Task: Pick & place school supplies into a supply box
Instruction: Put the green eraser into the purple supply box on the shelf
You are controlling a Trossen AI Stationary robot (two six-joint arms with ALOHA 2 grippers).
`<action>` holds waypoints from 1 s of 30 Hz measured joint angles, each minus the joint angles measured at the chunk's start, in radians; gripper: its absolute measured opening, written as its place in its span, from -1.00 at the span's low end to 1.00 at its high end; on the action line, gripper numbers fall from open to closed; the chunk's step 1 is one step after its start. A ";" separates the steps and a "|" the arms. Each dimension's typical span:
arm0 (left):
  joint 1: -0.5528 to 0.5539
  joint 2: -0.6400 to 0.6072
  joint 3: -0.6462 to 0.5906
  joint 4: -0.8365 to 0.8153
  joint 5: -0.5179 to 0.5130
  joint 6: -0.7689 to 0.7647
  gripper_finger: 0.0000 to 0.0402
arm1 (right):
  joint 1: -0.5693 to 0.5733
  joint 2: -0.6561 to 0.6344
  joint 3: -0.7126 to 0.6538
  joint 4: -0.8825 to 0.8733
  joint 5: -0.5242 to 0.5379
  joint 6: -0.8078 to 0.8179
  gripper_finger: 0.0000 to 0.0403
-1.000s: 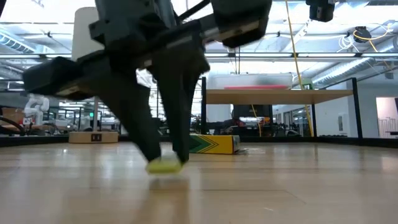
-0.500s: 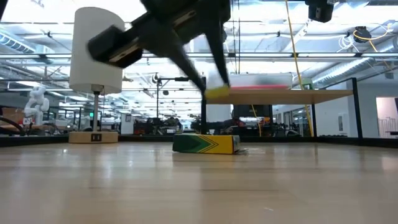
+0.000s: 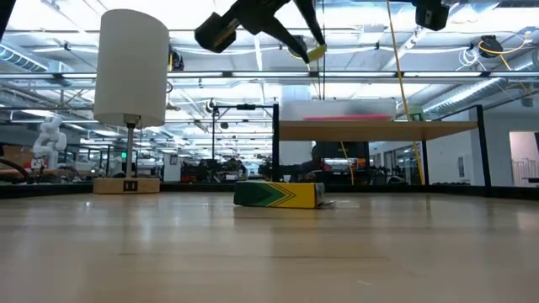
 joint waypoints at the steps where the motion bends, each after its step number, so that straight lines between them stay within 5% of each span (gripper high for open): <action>1: 0.012 -0.009 0.000 0.001 0.000 0.015 -0.59 | 0.000 0.000 0.000 -0.001 0.000 -0.006 -0.01; 19: 0.234 -0.195 0.000 0.215 0.018 0.412 -0.59 | 0.000 0.019 0.000 0.000 0.109 -0.019 -0.01; 30: 0.431 -0.272 0.003 0.313 0.218 0.627 -0.59 | 0.000 0.030 0.000 0.003 0.108 0.129 -0.01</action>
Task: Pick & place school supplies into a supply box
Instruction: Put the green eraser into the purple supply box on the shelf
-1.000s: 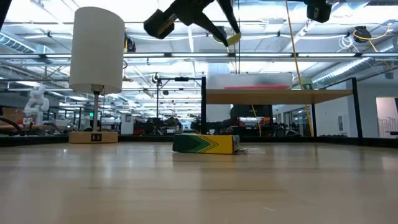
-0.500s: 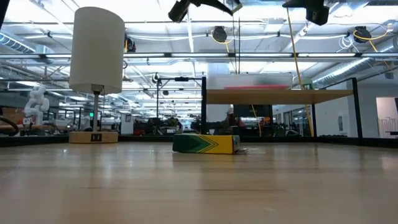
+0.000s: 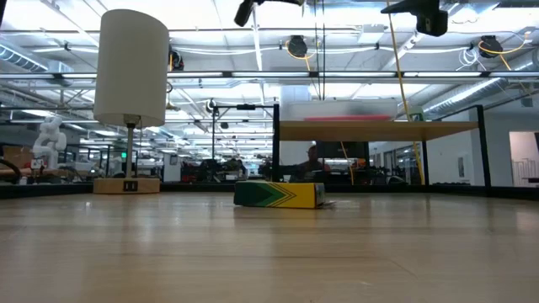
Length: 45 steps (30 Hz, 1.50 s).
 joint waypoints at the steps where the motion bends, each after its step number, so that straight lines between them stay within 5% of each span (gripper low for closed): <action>1: 0.016 -0.010 -0.001 -0.012 0.011 0.017 -0.59 | 0.000 0.000 0.000 0.000 0.000 0.009 -0.01; 8: 0.117 -0.005 0.058 0.007 0.090 0.103 -0.59 | 0.001 0.000 0.000 0.006 0.010 0.042 -0.01; 21: 0.236 0.049 0.229 -0.109 0.058 0.277 -0.59 | 0.001 -0.002 0.000 0.026 0.056 0.056 -0.01; 45: 0.231 0.343 0.231 -0.184 0.098 0.254 -0.59 | 0.002 -0.002 0.000 0.029 0.079 0.009 -0.01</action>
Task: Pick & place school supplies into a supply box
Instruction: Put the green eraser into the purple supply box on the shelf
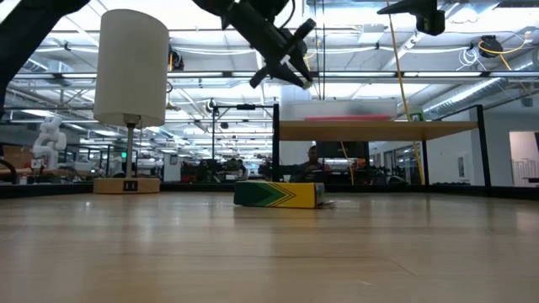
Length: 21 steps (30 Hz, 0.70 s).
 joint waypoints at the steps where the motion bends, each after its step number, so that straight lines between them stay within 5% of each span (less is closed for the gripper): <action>1: 0.000 0.006 0.000 -0.002 0.001 -0.009 -0.59 | 0.000 0.000 0.000 0.000 0.000 -0.002 -0.01; 21: -0.041 0.068 0.000 -0.112 -0.089 -0.064 -0.59 | 0.000 -0.001 0.000 0.001 -0.003 -0.052 -0.01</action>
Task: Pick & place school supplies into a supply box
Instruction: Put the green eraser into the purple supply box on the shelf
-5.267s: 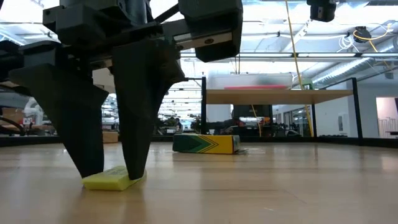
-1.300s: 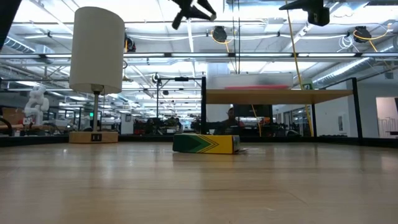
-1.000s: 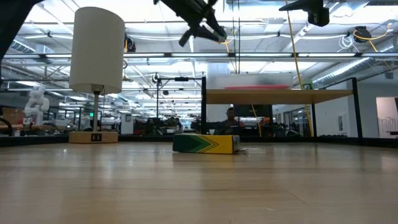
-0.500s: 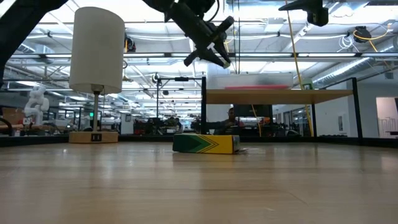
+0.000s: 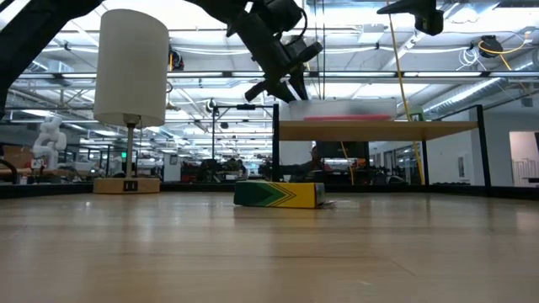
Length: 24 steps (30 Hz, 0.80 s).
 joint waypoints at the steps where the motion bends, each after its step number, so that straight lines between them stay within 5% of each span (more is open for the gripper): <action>1: -0.003 0.000 0.000 -0.003 -0.015 -0.004 -0.59 | 0.000 0.000 0.000 0.000 -0.001 0.000 -0.01; 17: -0.010 0.000 0.000 -0.015 -0.044 -0.073 -0.56 | 0.000 0.000 0.000 0.021 -0.002 -0.011 -0.01; 24: -0.011 0.000 0.000 -0.011 -0.044 -0.096 -0.25 | 0.000 0.000 0.000 0.022 -0.002 -0.011 -0.01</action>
